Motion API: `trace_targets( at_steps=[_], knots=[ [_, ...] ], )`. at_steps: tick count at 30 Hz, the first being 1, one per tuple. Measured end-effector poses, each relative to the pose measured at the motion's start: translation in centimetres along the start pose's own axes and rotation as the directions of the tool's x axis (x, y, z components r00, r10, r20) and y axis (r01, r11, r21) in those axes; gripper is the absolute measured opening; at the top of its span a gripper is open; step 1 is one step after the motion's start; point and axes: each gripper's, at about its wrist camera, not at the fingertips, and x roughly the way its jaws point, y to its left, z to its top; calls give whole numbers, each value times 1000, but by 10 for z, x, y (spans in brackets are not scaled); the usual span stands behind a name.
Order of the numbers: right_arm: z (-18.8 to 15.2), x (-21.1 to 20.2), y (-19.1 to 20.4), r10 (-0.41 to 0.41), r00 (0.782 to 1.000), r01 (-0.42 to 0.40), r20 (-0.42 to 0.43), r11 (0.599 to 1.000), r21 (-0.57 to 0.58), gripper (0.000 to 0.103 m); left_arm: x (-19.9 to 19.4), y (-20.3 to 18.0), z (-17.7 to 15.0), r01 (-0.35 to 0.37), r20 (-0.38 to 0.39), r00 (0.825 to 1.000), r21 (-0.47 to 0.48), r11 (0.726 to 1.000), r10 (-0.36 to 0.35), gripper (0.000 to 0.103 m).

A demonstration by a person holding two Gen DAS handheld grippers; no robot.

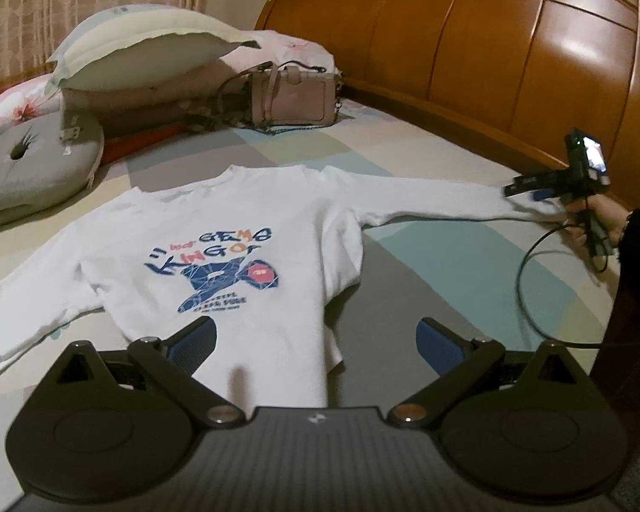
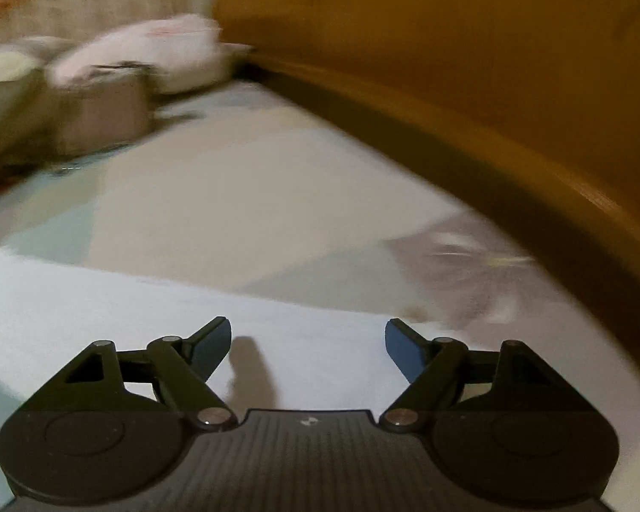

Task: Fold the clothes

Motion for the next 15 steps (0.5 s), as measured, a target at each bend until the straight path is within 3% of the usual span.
trace_targets(
  at_steps=[1, 4, 6, 10, 13, 15],
  knots=[
    [2, -1, -1, -21, 1000, 21, -10, 1000, 18, 84, 1, 0, 0, -2, -2, 1000, -1, 1000, 2, 100],
    [1, -12, 23, 56, 998, -56, -3, 998, -10, 87, 2, 1, -1, -6, -5, 1000, -1, 1000, 6, 100],
    [-1, -17, 56, 119, 993, -119, 0, 990, -80, 89, 0, 1, 0, -7, 2, 1000, 1, 1000, 7, 100],
    [-3, -17, 139, 280, 960, -274, -8, 935, -223, 90, -4, 2, 0, -12, 14, 1000, 4, 1000, 12, 100],
    [-13, -3, 183, 297, 955, -290, -26, 907, -304, 90, -5, 6, -2, -25, 8, 1000, -4, 1000, 25, 100],
    [-22, 6, 190, 276, 960, -277, -51, 904, -325, 90, -7, 8, -5, -33, -1, 999, 0, 999, 33, 100]
  ],
)
